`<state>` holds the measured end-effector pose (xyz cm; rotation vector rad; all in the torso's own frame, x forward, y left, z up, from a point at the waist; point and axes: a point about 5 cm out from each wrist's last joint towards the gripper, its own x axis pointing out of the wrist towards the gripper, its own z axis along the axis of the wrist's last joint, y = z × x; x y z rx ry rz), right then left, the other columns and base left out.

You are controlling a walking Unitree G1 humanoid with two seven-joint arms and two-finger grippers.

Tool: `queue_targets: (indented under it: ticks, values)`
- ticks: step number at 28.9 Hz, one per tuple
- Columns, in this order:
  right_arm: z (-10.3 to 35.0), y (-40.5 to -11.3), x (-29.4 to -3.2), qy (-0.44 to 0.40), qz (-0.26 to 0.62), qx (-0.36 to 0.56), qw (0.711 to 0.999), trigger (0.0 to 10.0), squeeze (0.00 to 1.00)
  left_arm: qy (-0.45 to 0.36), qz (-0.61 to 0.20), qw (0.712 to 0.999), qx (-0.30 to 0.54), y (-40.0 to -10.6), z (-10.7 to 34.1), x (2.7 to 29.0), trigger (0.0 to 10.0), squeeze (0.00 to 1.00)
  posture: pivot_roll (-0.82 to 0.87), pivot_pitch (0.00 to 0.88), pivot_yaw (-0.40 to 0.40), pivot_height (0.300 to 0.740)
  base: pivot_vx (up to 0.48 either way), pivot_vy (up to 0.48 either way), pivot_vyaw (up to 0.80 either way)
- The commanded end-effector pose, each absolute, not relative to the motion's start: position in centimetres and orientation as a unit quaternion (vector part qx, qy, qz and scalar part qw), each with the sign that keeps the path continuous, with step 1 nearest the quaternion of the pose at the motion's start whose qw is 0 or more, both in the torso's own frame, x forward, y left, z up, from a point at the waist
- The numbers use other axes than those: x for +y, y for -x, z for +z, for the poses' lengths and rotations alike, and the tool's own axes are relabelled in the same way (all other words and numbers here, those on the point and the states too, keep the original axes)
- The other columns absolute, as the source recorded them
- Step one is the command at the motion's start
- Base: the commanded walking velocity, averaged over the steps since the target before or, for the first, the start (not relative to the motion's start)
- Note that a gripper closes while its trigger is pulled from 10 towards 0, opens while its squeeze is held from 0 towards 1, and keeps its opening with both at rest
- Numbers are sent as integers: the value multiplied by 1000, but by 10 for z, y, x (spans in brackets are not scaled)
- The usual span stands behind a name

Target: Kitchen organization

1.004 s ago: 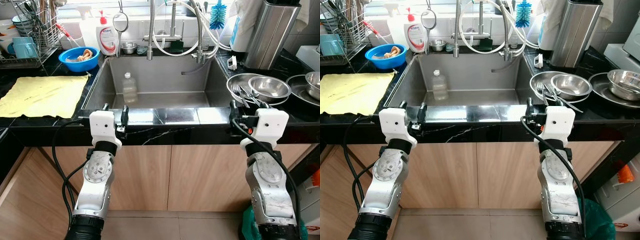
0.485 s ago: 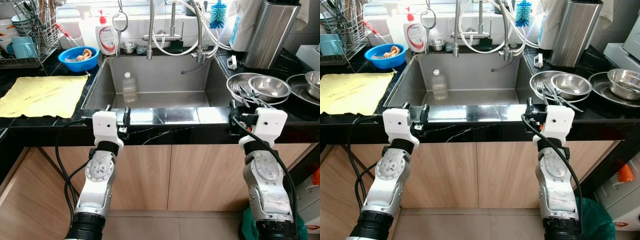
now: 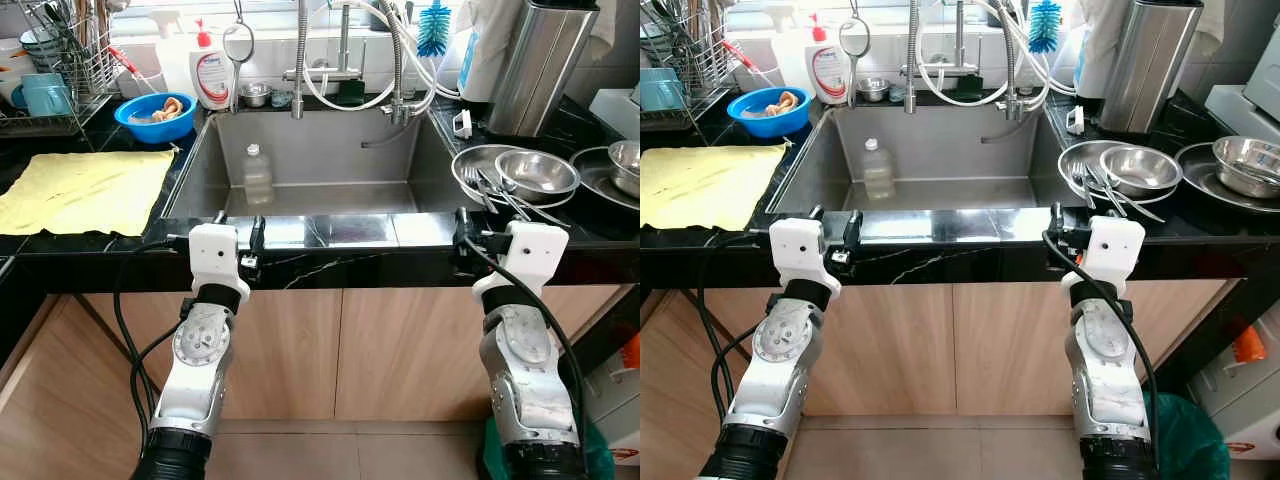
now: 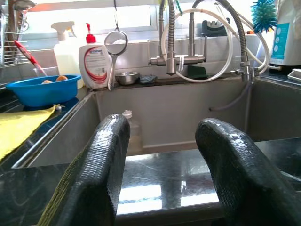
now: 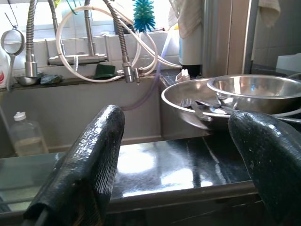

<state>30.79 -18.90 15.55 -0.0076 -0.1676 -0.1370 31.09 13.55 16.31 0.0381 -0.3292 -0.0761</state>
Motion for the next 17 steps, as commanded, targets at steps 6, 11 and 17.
queue_targets:
  ticks: [6,11,17]
  values:
    - [172,-307,-182,13,-49,-125,991,10000,0,-18,-42,984,-173,-308,167,137,10000,0,-135,0,39,740,0,0,0]
    - [176,-307,-179,33,-34,-138,989,10000,0,-12,-42,984,-172,-308,166,136,10000,0,-135,0,37,740,0,0,0]
    - [189,-306,-177,47,-30,-172,984,10000,0,-8,-39,983,-181,-309,171,135,10000,0,-135,0,38,740,263,0,0]
